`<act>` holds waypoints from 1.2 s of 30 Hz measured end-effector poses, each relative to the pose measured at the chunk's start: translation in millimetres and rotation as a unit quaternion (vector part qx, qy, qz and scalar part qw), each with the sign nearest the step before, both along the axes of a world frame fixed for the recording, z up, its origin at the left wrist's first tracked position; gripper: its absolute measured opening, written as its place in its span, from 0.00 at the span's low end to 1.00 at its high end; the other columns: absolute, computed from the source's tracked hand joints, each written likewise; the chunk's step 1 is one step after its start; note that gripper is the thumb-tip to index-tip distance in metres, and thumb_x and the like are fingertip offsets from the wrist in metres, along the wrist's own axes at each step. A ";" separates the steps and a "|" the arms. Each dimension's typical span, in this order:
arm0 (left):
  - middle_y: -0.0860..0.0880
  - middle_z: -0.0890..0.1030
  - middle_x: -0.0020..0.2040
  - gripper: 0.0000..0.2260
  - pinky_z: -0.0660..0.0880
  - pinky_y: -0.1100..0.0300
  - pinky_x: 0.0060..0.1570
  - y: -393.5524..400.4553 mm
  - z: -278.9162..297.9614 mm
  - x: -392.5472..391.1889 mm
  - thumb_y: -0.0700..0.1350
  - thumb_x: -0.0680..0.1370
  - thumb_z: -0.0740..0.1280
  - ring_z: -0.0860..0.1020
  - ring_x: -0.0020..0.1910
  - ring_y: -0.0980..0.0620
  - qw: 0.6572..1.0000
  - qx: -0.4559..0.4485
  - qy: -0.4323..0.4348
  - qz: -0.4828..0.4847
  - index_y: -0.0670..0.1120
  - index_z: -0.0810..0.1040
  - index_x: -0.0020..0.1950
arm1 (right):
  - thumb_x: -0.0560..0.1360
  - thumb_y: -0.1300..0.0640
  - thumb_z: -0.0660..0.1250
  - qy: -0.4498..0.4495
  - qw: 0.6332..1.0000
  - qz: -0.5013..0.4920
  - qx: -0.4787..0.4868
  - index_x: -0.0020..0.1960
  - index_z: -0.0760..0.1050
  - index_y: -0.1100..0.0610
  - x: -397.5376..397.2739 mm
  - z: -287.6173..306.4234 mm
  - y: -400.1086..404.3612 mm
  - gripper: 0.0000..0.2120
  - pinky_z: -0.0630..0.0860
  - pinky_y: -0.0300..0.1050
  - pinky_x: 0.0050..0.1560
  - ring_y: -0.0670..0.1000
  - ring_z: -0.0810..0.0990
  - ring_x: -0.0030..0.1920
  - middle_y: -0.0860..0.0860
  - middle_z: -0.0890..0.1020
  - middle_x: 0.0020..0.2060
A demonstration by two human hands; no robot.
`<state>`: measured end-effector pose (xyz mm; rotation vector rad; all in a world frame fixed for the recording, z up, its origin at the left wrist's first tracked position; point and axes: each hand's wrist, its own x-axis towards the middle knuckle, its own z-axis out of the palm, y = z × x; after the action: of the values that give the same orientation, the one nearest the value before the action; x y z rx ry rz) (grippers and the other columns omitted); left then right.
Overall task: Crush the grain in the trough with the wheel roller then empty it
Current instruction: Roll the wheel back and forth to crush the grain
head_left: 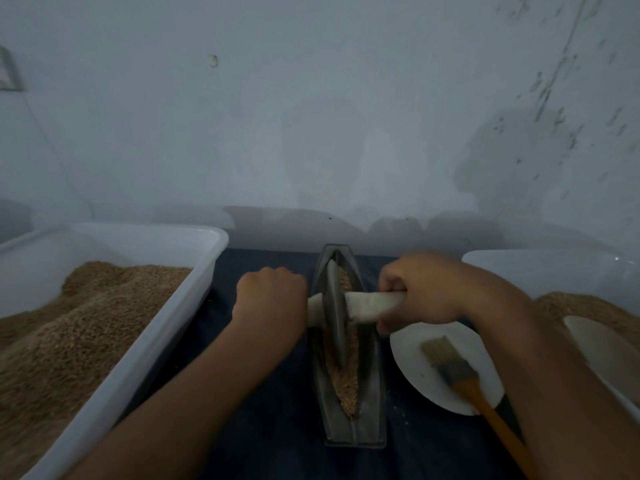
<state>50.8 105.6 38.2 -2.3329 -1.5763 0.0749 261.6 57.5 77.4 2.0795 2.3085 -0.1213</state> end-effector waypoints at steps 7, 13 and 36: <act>0.53 0.70 0.35 0.16 0.60 0.59 0.29 -21.8 17.8 -6.3 0.54 0.68 0.76 0.67 0.31 0.54 0.993 -0.097 0.063 -0.029 0.52 0.69 0.37 | 0.58 0.31 0.76 -0.018 0.996 0.032 -0.079 0.41 0.78 0.43 -7.5 13.1 -16.7 0.21 0.73 0.41 0.31 0.45 0.81 0.36 0.44 0.82 0.37; 0.52 0.72 0.39 0.15 0.66 0.57 0.36 -14.5 15.0 -5.9 0.52 0.69 0.76 0.68 0.35 0.53 0.996 -0.076 -0.001 -0.049 0.50 0.70 0.42 | 0.62 0.30 0.74 0.035 0.995 0.017 -0.096 0.44 0.76 0.40 5.0 3.3 -6.4 0.19 0.78 0.46 0.38 0.45 0.81 0.39 0.42 0.81 0.40; 0.49 0.77 0.60 0.12 0.71 0.50 0.58 44.3 -29.6 -5.5 0.49 0.80 0.64 0.76 0.58 0.48 0.989 0.035 -0.134 -0.060 0.49 0.70 0.63 | 0.81 0.41 0.58 0.012 0.973 -0.040 0.227 0.62 0.75 0.47 15.0 -50.9 39.7 0.16 0.72 0.49 0.48 0.55 0.77 0.52 0.52 0.80 0.53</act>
<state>45.4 149.9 8.7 -2.4586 -1.5207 -0.3297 276.6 97.2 26.5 2.3734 2.4484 0.4223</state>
